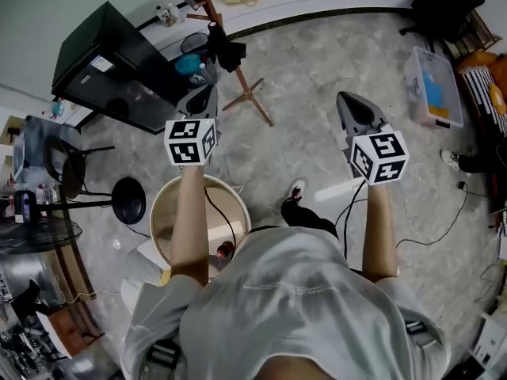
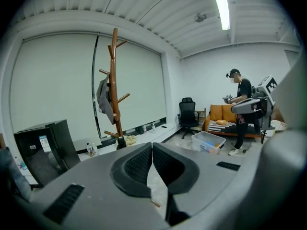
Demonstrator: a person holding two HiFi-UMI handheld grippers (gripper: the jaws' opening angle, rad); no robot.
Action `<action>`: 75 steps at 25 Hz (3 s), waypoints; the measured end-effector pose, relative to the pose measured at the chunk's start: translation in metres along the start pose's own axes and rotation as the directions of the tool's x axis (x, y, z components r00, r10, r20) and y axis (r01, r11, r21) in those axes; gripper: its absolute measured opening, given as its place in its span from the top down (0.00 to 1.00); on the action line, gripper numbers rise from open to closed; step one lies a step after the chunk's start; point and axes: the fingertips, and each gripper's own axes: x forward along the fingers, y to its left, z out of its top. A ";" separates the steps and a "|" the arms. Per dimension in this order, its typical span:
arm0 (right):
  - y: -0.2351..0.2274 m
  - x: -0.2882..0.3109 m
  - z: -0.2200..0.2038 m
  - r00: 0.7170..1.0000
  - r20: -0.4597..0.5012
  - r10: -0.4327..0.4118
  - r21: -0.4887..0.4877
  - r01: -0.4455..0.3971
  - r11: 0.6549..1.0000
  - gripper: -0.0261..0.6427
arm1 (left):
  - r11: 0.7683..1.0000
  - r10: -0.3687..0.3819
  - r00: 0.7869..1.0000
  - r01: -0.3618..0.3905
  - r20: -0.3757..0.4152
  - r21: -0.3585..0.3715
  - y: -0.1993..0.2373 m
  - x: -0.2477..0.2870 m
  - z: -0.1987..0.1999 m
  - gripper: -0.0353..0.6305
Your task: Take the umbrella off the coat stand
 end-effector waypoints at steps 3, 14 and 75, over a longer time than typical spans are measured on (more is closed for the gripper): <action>-0.018 0.026 0.001 1.000 -0.014 0.002 0.010 -0.002 1.000 0.93 | 1.000 0.020 0.999 -0.021 -0.035 -0.011 0.018 0.043 -0.004 0.92; -0.053 0.099 -0.011 0.996 -0.089 -0.009 0.053 0.014 0.998 0.93 | 0.998 0.009 0.992 -0.016 -0.126 -0.054 0.068 0.140 -0.030 0.70; -0.077 0.183 0.088 0.999 0.034 -0.011 -0.030 0.012 0.999 0.93 | 0.998 0.027 0.999 -0.025 0.022 -0.064 0.113 0.163 0.038 0.60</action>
